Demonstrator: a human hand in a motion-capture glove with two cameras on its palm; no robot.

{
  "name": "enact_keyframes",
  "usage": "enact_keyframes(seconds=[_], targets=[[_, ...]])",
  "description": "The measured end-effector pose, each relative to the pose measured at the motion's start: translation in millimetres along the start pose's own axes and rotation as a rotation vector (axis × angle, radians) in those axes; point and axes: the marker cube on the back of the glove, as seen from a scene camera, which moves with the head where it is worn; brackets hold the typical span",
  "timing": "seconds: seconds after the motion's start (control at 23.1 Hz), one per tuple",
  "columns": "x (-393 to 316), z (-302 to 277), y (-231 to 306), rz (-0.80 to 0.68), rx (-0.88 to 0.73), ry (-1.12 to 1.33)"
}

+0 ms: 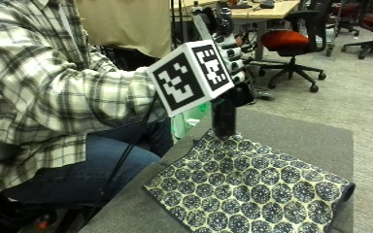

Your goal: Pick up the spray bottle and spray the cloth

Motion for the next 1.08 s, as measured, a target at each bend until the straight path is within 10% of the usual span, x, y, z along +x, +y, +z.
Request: enact_keyframes(seconds=[1.08], targets=[[93.3,181.2,-40.9,-0.062,-0.227,-0.033]])
